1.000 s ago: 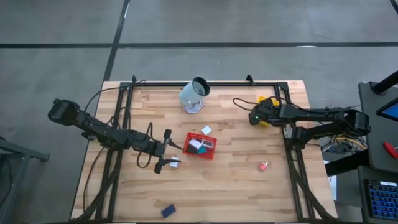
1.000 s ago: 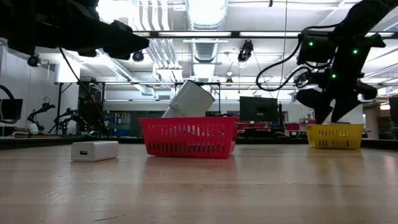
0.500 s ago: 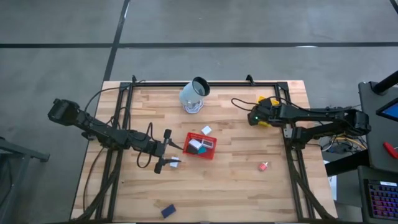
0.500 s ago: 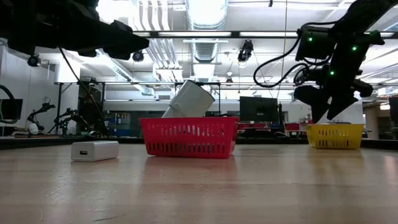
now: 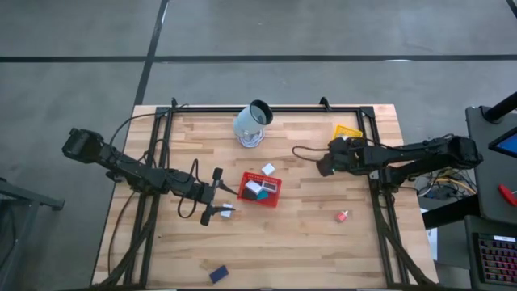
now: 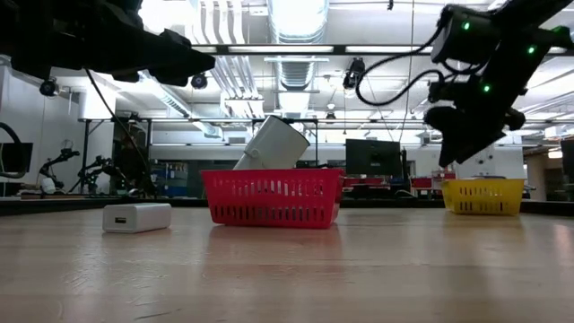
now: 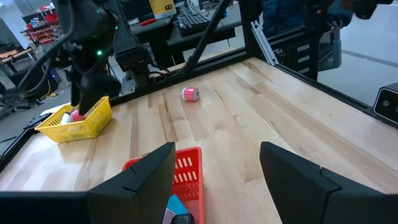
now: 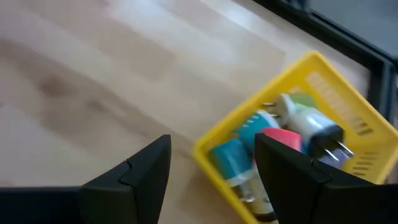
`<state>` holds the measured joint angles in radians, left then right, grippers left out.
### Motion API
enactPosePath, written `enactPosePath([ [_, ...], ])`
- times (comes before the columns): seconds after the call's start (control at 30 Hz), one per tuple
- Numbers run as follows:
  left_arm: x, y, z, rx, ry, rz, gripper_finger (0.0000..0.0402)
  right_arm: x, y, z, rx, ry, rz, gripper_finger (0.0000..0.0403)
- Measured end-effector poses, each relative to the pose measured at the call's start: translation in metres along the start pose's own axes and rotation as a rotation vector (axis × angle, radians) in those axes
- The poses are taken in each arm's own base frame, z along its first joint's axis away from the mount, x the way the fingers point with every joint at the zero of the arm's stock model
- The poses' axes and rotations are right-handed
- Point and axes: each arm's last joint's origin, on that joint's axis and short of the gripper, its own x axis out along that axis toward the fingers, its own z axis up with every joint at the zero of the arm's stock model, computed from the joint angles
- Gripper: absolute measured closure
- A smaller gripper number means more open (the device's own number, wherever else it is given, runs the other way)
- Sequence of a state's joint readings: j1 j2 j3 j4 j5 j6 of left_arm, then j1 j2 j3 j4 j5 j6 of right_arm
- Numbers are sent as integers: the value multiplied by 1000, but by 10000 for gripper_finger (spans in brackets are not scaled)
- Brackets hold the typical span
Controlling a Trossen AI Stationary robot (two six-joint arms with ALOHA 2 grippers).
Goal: Pick & Place Office items
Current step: Put the bottom white charger adapter into the yellow basket
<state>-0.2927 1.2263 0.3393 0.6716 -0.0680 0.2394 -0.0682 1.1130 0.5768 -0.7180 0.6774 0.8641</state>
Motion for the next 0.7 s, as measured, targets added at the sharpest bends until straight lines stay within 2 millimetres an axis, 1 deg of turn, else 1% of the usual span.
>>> enactPosePath([
  [0.2,0,0,0,0,0,0,162,-23,17,0,-106,-16,133,179],
  [0.43,0,0,-2,-5,19,-5,162,-47,32,-6,-177,-14,276,179],
  [0.6,0,-1,-6,-31,57,-13,162,-62,39,-13,-209,-28,346,179],
  [0.7,-1,-2,-10,-89,108,-11,162,-67,41,-18,-214,-27,373,179],
])
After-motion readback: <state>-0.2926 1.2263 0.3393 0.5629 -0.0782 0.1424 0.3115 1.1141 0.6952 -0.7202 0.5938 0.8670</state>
